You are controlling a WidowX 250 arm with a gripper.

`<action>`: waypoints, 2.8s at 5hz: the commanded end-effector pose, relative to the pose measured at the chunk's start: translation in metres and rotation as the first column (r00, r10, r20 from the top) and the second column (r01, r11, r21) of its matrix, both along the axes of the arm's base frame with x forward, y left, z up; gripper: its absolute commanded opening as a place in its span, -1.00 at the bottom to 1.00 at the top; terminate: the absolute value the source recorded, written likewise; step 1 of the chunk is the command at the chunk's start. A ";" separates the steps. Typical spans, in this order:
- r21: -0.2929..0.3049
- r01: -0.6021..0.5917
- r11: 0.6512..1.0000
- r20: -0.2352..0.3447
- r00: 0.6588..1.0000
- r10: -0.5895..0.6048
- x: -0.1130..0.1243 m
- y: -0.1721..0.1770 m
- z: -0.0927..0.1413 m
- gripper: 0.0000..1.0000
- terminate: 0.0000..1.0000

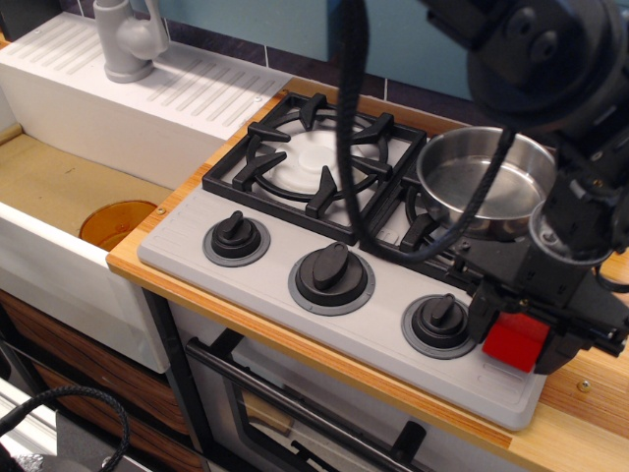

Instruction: Put redcube in pan and put pan on stove

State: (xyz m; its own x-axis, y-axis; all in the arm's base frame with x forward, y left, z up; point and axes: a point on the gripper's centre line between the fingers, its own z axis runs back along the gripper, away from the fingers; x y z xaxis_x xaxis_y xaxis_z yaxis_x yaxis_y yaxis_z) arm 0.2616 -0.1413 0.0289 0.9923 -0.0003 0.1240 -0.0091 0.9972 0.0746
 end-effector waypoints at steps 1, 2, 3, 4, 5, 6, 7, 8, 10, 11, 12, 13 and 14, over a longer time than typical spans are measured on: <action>0.015 0.012 1.000 0.000 1.000 -0.012 0.014 0.005 0.060 -1.00 -1.00; 0.043 0.032 0.999 -0.028 0.999 -0.031 0.026 0.016 0.087 -1.00 -1.00; 0.044 0.069 0.997 -0.051 0.996 -0.066 0.042 0.027 0.104 -1.00 -1.00; 0.030 0.089 0.996 -0.059 0.994 -0.088 0.065 0.031 0.106 -1.00 -1.00; 0.015 0.109 0.994 -0.058 0.992 -0.108 0.082 0.034 0.100 -1.00 -1.00; -0.003 0.121 0.993 -0.054 0.991 -0.121 0.096 0.034 0.090 -1.00 -1.00; -0.014 0.123 0.992 -0.040 0.992 -0.123 0.103 0.032 0.080 -1.00 -1.00; -0.016 0.138 0.990 -0.030 0.990 -0.139 0.104 0.030 0.072 -1.00 -1.00; -0.009 0.148 0.989 -0.038 0.988 -0.149 0.100 0.030 0.082 1.00 -1.00; -0.005 0.138 0.990 -0.043 0.989 -0.138 0.098 0.026 0.087 1.00 -1.00; 0.009 0.133 0.991 -0.042 0.990 -0.133 0.097 0.029 0.095 1.00 -1.00; 0.054 0.159 0.986 -0.031 0.987 -0.158 0.101 0.046 0.102 1.00 -1.00; 0.072 0.176 0.982 -0.029 0.984 -0.174 0.104 0.064 0.107 1.00 -1.00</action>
State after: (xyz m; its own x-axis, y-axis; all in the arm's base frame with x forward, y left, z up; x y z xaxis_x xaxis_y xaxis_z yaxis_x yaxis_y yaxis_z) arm 0.3594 -0.0769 0.1045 0.9826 -0.1858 0.0078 0.1825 0.9715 0.1514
